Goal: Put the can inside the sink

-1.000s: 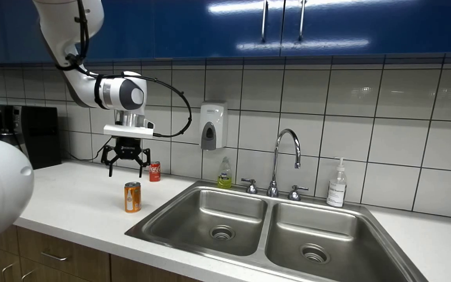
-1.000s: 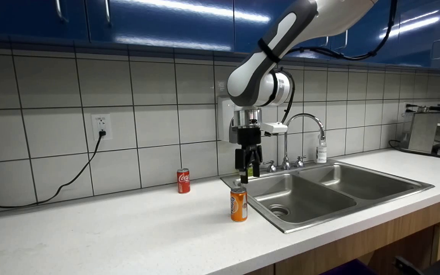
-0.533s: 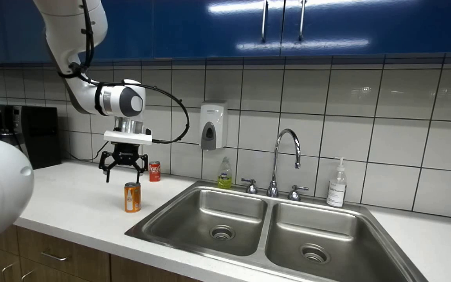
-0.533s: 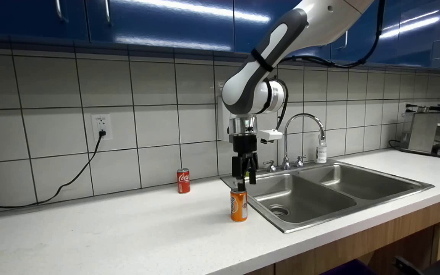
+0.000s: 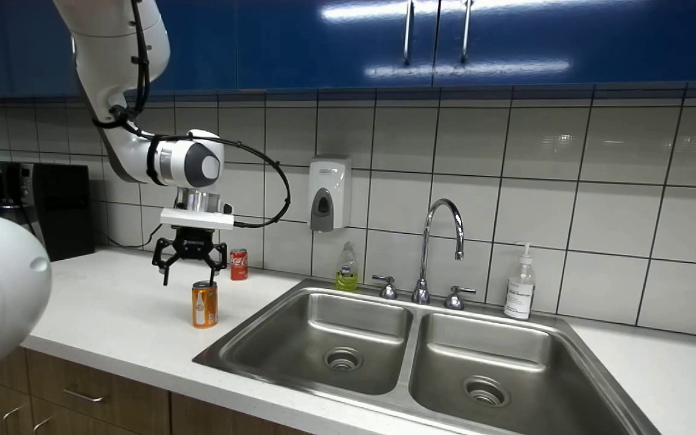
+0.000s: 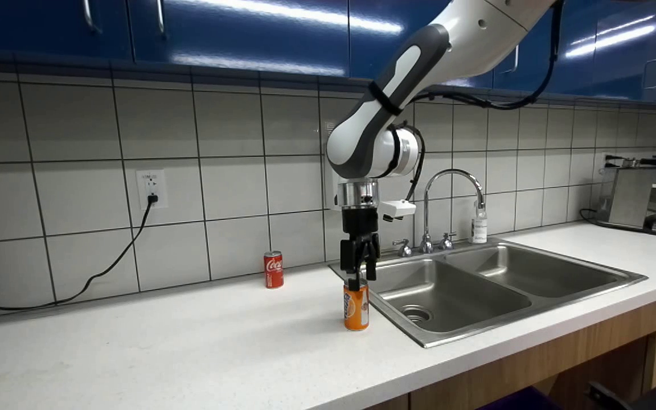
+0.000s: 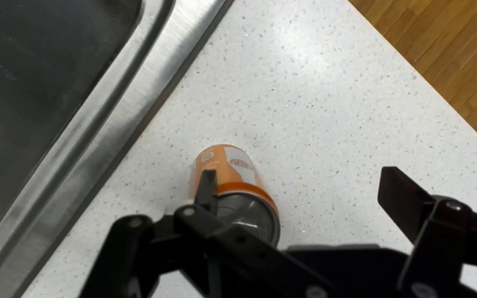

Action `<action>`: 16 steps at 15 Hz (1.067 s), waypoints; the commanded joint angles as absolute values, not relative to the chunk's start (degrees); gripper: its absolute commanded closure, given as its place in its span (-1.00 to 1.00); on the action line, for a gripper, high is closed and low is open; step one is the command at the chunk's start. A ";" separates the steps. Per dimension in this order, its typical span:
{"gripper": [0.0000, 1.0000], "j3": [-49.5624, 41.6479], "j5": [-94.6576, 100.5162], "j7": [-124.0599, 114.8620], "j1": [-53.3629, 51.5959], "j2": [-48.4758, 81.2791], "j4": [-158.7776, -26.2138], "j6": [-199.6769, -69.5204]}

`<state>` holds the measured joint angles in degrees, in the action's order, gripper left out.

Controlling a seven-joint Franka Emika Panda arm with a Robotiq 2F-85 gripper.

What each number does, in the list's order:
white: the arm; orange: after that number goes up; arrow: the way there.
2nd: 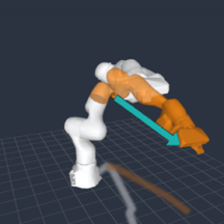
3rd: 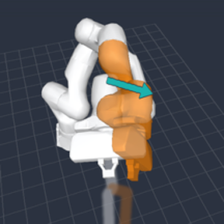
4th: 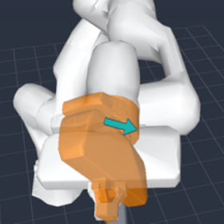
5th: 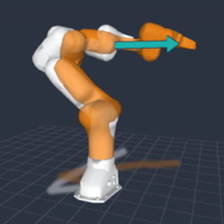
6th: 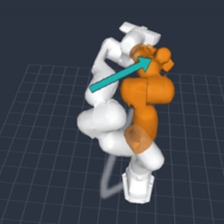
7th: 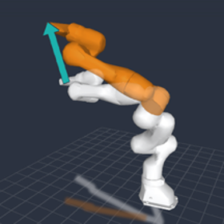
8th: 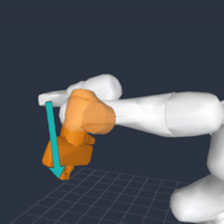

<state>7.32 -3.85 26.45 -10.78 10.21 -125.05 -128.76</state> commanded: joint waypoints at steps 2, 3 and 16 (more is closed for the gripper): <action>-1.00 8.57 -4.03 28.13 -8.39 11.61 -123.68 -130.60; -1.00 8.53 -3.70 27.91 -8.26 11.77 -123.55 -131.03; -1.00 9.13 -3.04 28.27 -7.81 15.57 -120.78 -133.66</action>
<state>7.71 -3.73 26.82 -9.54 14.26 -122.24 -132.75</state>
